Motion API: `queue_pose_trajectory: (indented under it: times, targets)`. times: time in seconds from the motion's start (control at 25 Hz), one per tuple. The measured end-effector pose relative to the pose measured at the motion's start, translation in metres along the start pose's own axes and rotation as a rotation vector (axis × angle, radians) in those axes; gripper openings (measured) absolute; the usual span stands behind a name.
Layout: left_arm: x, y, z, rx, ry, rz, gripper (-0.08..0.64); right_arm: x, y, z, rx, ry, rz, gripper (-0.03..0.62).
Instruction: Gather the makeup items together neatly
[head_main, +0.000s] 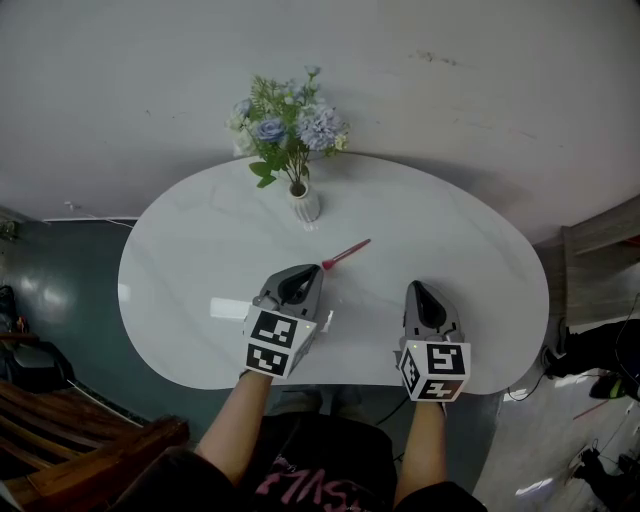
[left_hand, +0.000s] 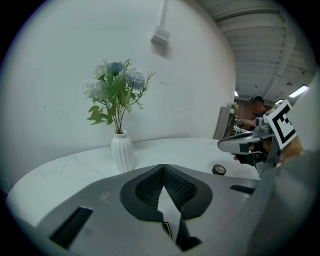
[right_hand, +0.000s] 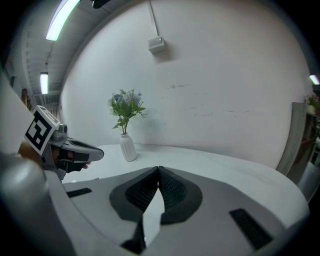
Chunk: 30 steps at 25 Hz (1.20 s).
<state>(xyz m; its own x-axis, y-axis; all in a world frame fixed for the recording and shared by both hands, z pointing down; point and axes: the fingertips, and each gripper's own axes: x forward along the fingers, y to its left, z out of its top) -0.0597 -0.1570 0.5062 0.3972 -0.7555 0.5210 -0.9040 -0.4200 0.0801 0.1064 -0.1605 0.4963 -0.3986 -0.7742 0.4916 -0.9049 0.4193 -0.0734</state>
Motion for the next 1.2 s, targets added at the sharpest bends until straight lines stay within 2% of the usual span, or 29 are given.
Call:
queue_pose_trajectory:
  times: [0.2,0.36,0.52,0.6,0.84,1.0,1.2]
  targets:
    - [0.013,-0.001,-0.006,0.091,0.071,-0.017,0.011,0.004,-0.001,-0.002,0.015,0.002,0.004,0.063]
    - [0.027,-0.007,-0.012,0.128,0.130,-0.085,0.017,0.005,-0.003,-0.003,-0.007,0.009,-0.005,0.063]
    - [0.048,-0.013,-0.030,0.308,0.263,-0.137,0.112,0.006,-0.006,-0.005,0.001,0.010,-0.014,0.063]
    - [0.060,-0.013,-0.031,0.378,0.303,-0.156,0.129,0.008,-0.008,-0.006,0.007,0.013,-0.017,0.063]
    - [0.089,-0.017,-0.038,0.512,0.413,-0.213,0.130,0.009,-0.013,-0.011,0.023,0.021,-0.029,0.063]
    - [0.100,-0.017,-0.047,0.535,0.463,-0.225,0.130,0.009,-0.020,-0.015,0.036,0.026,-0.043,0.063]
    - [0.109,-0.015,-0.057,0.476,0.503,-0.228,0.130,0.010,-0.026,-0.019,0.049,0.035,-0.055,0.063]
